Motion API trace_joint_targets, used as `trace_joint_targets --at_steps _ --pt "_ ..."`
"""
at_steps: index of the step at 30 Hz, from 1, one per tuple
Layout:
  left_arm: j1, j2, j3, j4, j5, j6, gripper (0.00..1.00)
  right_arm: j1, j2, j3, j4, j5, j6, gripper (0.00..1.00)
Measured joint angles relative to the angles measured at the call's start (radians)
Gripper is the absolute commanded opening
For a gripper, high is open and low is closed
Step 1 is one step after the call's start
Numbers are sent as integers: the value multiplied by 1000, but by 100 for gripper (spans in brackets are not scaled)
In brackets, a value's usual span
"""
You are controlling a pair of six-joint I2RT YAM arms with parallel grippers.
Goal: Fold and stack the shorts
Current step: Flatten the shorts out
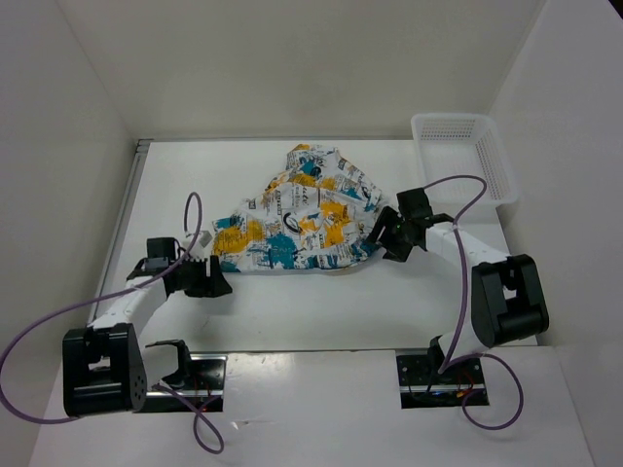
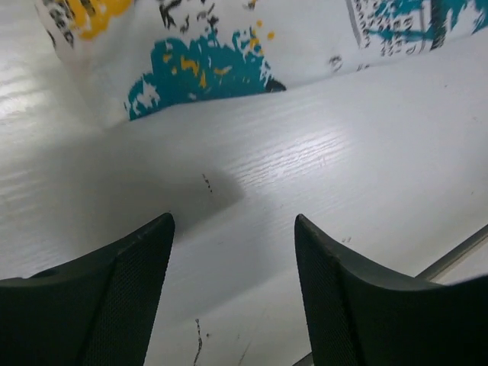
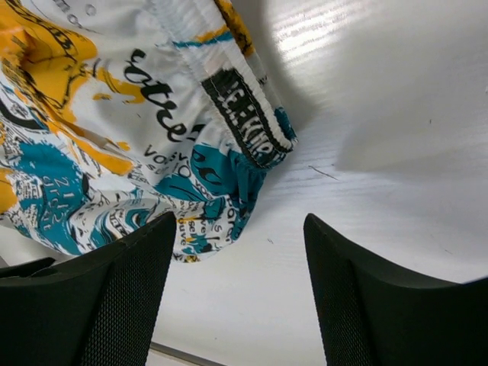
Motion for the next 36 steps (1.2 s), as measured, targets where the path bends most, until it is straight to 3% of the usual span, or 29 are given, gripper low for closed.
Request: trace_joint_targets --at_steps 1,2,7,15,19,24,28,30,32,34,36 --pt "0 0 -17 5 0 0 84 0 0 6 0 3 0 73" --pt "0 0 -34 24 6 0 87 0 1 11 0 7 0 73" --pt "1 34 -64 207 59 -3 93 0 8 21 2 14 0 69" --pt "1 175 -26 397 76 -4 91 -7 100 22 33 -10 12 67" --pt "1 136 -45 391 41 -3 91 -7 116 22 40 -23 21 67" --pt "1 66 -96 394 3 -1 84 -7 116 25 49 -30 23 66" --pt "-1 92 -98 431 -5 -3 74 -7 126 30 56 -31 23 63" --pt "-11 135 -85 468 -6 -5 61 -7 135 30 63 -31 23 59" --pt "-32 179 -63 494 -16 -3 48 -7 142 31 69 -31 23 48" --pt "-54 210 -44 497 -22 -4 17 -7 148 32 71 -32 29 31" --pt "-69 229 -28 467 -32 -4 2 -7 154 39 71 -30 30 17"
